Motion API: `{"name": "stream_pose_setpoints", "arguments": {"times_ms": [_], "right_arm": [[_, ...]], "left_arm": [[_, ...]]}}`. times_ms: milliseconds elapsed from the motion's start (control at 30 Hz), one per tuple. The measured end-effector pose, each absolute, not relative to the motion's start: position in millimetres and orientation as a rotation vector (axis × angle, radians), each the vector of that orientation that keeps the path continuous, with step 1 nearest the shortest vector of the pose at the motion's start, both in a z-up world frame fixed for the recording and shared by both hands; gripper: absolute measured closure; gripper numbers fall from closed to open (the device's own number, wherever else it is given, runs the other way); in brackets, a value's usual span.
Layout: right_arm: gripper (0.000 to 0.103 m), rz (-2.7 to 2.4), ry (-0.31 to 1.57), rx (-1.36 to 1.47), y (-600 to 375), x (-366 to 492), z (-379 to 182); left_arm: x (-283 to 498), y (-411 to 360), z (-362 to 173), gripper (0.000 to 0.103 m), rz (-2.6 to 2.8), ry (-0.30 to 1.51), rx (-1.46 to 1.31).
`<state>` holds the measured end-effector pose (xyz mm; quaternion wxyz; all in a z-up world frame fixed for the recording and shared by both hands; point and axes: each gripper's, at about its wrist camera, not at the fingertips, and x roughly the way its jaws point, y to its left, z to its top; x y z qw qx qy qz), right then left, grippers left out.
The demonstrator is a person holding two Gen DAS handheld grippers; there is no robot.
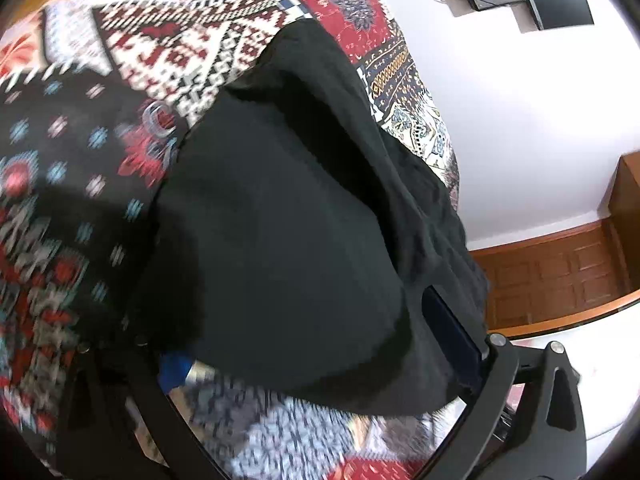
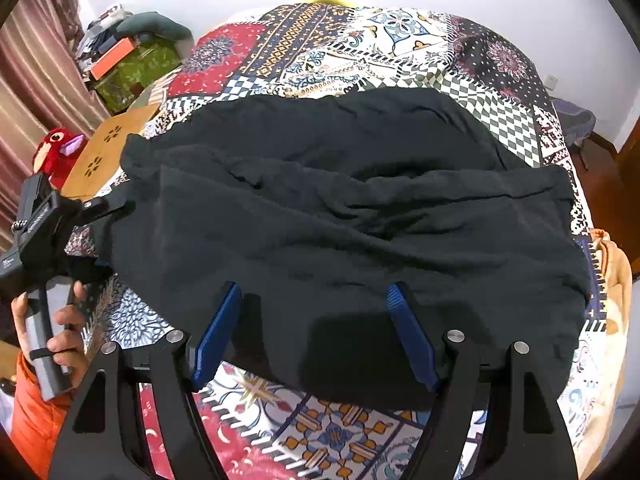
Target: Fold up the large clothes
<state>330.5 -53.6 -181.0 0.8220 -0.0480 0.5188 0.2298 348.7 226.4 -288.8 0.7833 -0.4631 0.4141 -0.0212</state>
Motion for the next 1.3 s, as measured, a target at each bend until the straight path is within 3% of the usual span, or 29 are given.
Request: {"name": "stream_pose_setpoints", "arguments": {"times_ms": [167, 233, 433, 900, 1133, 1300], "right_arm": [[0.031, 0.489, 1.103, -0.120, -53.4, 324.7, -176.3], [0.031, 0.487, 1.103, -0.115, -55.9, 322.3, -171.1], [0.031, 0.464, 1.064, -0.088, -58.2, 320.8, -150.7], [0.031, 0.635, 1.021, -0.180, 38.5, 284.9, -154.6], [0.028, 0.698, 1.109, -0.275, 79.6, 280.1, -194.9], [0.028, 0.756, 1.151, -0.196, 57.7, 291.6, -184.4]], "left_arm": [[367.7, 211.9, -289.7, 0.002, 0.079, 0.880, -0.883], [373.8, 208.1, -286.8, 0.019, 0.162, 0.881, -0.848], [368.9, 178.6, -250.9, 0.046, 0.291, 0.831, -0.581], [264.8, 204.8, -126.3, 0.053, 0.393, 0.499, -0.390], [244.1, 205.7, -105.3, 0.056, 0.322, 0.475, -0.388], [252.6, 178.0, -97.1, 0.057, 0.288, 0.488, -0.292]]}}
